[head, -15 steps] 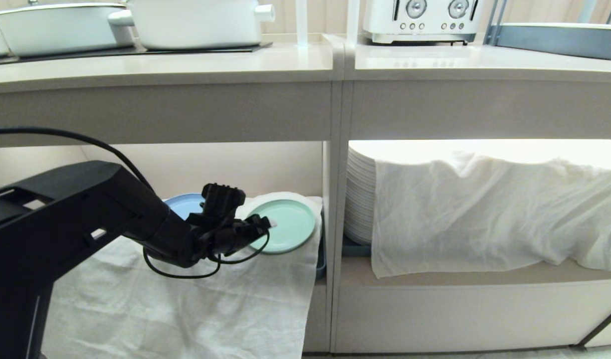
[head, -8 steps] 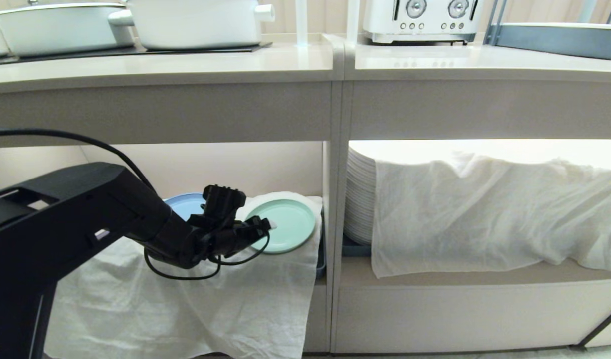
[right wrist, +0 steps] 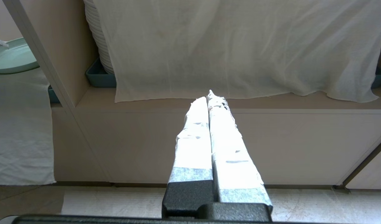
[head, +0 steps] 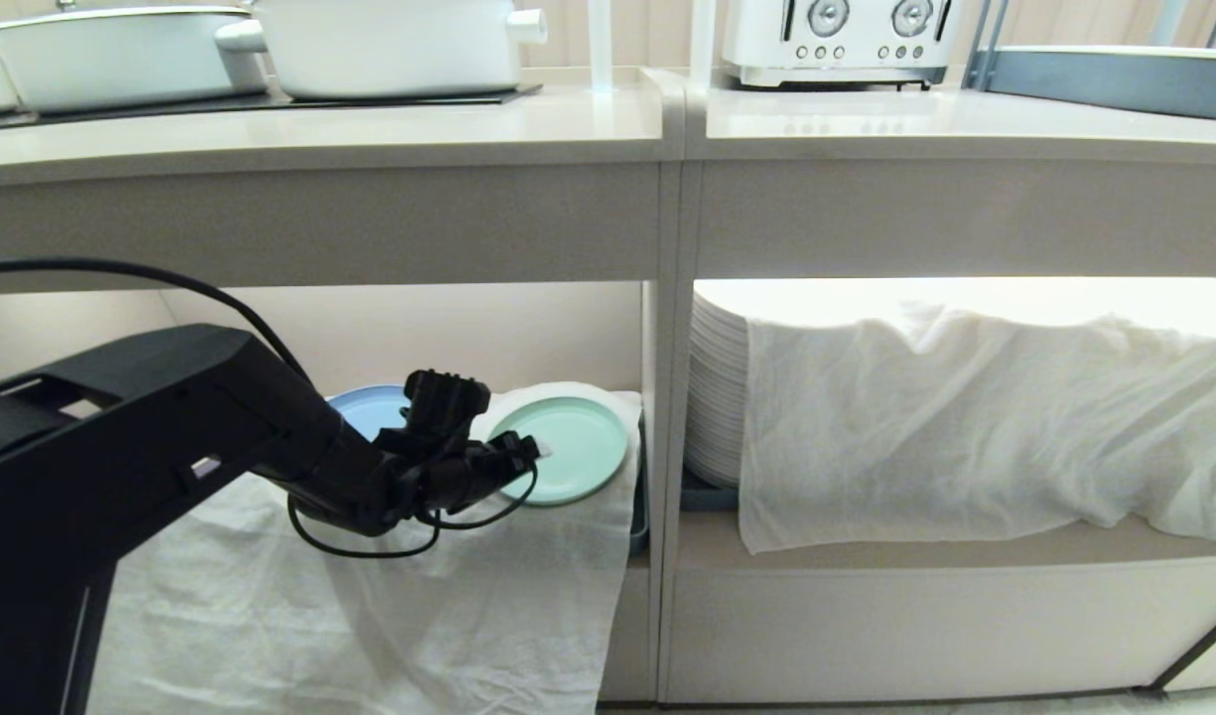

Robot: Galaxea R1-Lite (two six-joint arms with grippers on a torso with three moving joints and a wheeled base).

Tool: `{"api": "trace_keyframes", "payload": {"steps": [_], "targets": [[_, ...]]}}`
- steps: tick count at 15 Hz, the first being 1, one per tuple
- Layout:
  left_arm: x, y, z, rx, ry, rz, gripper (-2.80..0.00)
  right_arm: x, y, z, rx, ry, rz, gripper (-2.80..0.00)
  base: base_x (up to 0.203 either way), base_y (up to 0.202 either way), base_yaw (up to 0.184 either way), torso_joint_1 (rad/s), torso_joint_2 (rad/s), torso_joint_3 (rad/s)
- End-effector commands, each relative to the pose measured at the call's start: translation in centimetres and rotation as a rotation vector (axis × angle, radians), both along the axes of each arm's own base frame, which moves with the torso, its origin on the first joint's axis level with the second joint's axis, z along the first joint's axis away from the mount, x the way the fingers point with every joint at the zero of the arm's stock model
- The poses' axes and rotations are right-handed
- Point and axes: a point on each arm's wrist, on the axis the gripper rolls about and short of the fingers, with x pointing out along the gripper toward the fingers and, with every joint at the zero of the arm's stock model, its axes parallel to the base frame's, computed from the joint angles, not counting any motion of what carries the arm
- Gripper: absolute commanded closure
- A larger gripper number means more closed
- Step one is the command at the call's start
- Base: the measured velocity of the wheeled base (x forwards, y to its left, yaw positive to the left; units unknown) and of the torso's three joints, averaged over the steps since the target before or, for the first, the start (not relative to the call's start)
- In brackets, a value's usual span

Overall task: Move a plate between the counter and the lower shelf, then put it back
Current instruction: Pick up the plate in the cupboard

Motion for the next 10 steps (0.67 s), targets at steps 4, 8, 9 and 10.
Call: {"api": "trace_keyframes", "payload": {"steps": [4,8,9,10], "targets": [[0.10,-0.05,-0.38,-0.002,0.004,0.002,-2.80,0.00,0.00,0.00,-0.001,0.000,0.000,0.00,0.000,0.000,0.000,0.000,0.00,0.000],[0.11,-0.05,-0.37,-0.003,0.004,0.002,-2.80,0.00,0.00,0.00,0.000,0.000,0.000,0.00,0.000,0.000,0.000,0.000,0.00,0.000],[0.13,-0.06,-0.35,-0.003,0.003,0.002,-2.80,0.00,0.00,0.00,0.000,0.000,0.000,0.00,0.000,0.000,0.000,0.000,0.00,0.000],[0.13,-0.06,-0.35,-0.003,0.003,0.002,-2.80,0.00,0.00,0.00,0.000,0.000,0.000,0.00,0.000,0.000,0.000,0.000,0.00,0.000]]}}
